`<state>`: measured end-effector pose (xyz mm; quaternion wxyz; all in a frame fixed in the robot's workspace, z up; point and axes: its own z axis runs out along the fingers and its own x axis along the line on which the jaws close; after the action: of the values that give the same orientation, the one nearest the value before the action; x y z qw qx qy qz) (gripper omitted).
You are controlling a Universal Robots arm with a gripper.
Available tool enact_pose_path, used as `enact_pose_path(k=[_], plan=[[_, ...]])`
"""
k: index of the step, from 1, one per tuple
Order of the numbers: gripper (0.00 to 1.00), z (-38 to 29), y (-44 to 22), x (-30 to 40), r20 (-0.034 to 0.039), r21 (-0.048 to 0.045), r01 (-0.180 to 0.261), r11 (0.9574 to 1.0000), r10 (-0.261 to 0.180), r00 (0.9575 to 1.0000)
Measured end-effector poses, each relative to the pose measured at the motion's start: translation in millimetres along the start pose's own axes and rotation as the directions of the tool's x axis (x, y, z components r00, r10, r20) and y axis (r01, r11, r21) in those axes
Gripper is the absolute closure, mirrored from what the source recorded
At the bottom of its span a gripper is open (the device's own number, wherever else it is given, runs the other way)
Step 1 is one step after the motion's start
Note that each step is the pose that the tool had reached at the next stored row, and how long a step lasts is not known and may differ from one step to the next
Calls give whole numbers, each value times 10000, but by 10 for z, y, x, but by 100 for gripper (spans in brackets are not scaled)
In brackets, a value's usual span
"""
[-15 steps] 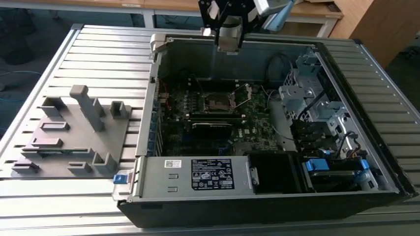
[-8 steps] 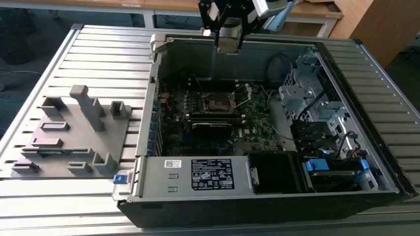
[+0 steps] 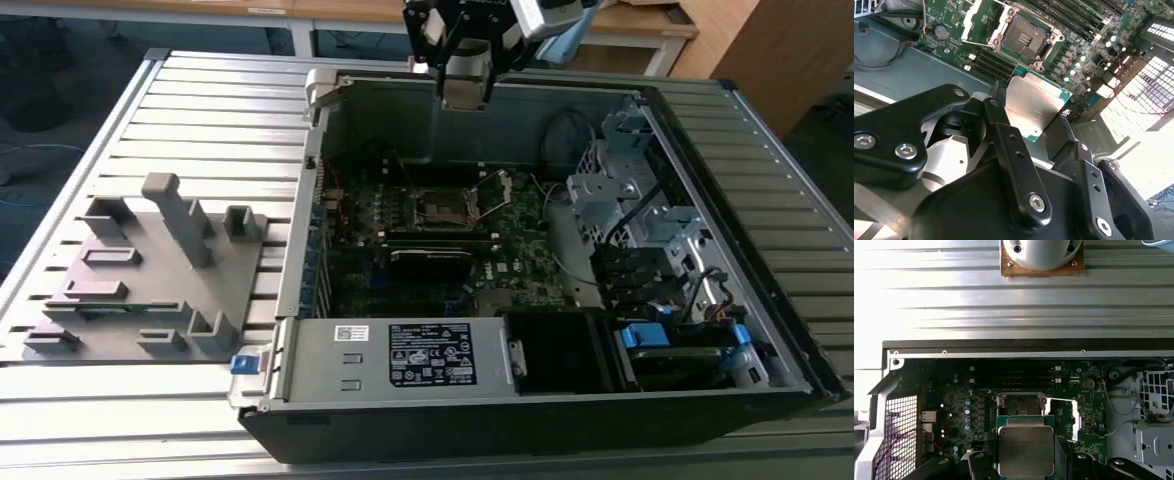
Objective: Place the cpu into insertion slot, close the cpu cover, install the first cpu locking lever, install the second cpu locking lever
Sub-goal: 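Place the cpu into insertion slot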
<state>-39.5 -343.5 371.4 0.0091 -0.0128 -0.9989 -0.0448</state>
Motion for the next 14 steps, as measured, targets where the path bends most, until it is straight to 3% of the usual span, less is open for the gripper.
enact_pose_path(k=[14], plan=[[46,74,-7,-2,10,-1,1,10000,-1,10000]])
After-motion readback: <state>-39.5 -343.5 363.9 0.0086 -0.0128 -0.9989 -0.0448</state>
